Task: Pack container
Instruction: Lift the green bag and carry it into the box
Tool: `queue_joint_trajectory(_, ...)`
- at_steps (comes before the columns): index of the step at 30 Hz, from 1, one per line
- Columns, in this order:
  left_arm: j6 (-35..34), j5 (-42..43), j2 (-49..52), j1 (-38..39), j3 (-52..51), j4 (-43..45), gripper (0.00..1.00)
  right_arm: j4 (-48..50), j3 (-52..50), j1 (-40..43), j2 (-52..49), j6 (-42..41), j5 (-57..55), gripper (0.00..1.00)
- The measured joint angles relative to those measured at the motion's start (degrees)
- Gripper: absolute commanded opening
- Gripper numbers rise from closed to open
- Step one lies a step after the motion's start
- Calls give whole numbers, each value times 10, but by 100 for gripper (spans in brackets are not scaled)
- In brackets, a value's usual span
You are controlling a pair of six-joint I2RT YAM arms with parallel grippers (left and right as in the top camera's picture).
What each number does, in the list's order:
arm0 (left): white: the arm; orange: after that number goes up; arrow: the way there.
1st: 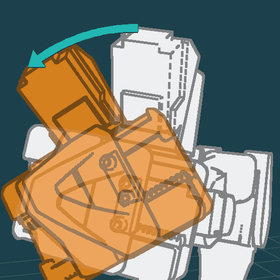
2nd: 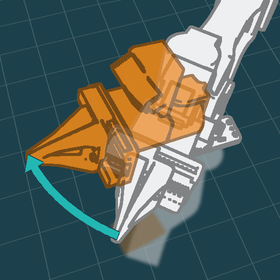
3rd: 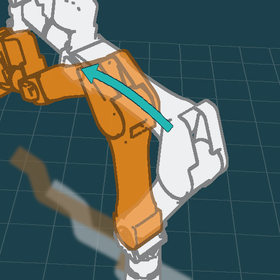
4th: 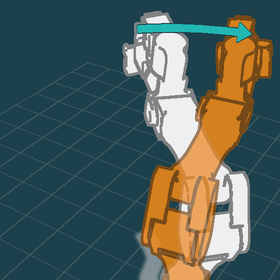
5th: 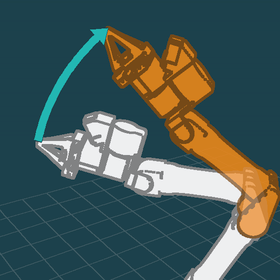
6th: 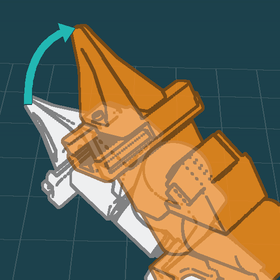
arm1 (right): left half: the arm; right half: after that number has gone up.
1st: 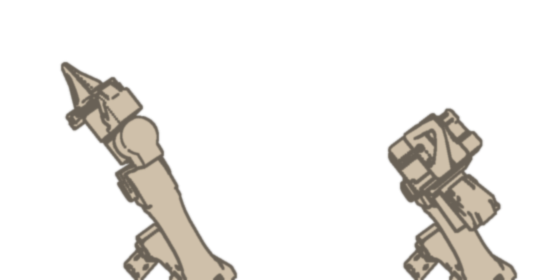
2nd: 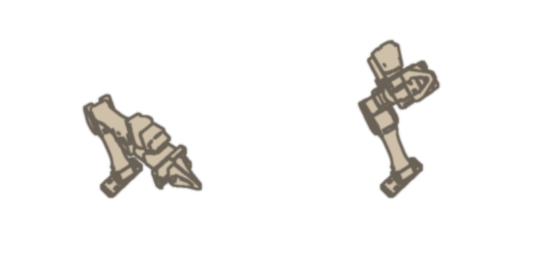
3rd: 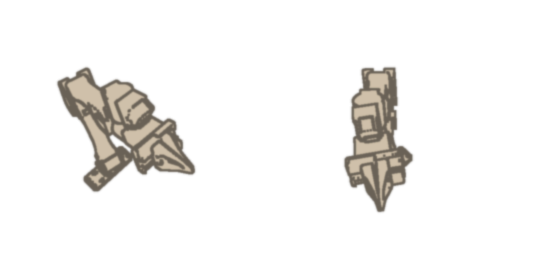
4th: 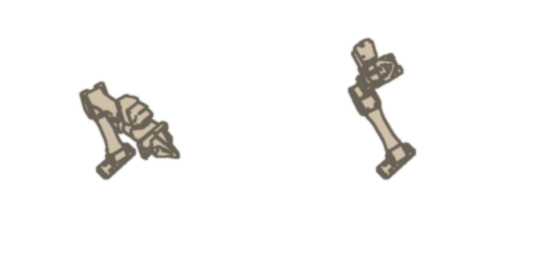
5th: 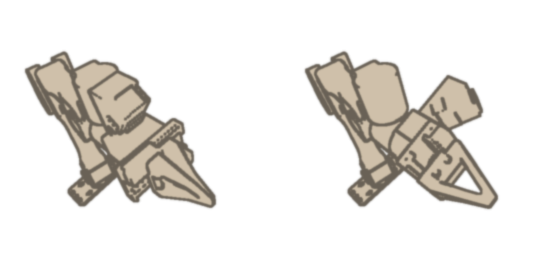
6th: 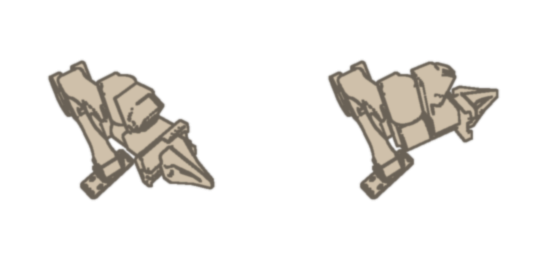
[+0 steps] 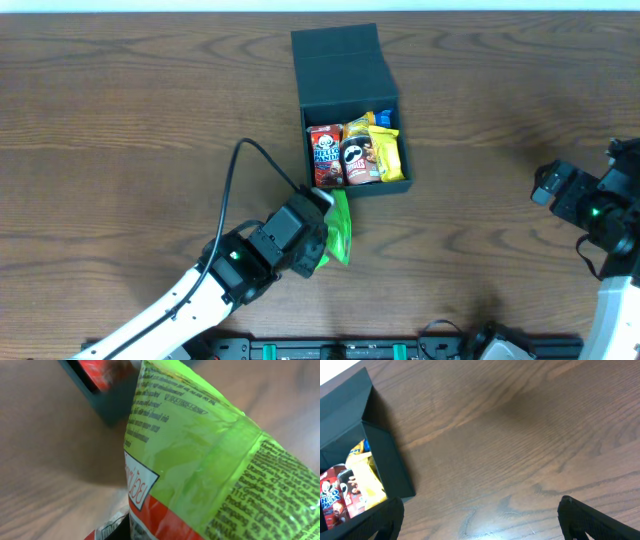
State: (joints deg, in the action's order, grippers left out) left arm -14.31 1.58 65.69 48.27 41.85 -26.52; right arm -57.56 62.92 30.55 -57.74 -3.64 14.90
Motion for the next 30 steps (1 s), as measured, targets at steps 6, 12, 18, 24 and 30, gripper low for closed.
queue_joint_trajectory(6, -82, -34, 0, 0, -1, 113, 15, 0, 0, 0, 0, 0, 0, 99)
queue_joint_trajectory(12, -133, -101, 56, 0, 26, 131, 13, 0, 0, 0, 0, 0, 1, 99)
queue_joint_trajectory(18, -146, -156, 161, -14, 138, 114, 14, 0, 0, 0, 0, 0, 1, 99)
queue_joint_trajectory(24, -151, -178, 228, -43, 224, 123, 18, 0, 0, 0, 0, 0, 1, 99)
queue_joint_trajectory(30, -169, -186, 300, -67, 239, 173, 27, 0, 0, 0, 0, 0, 1, 99)
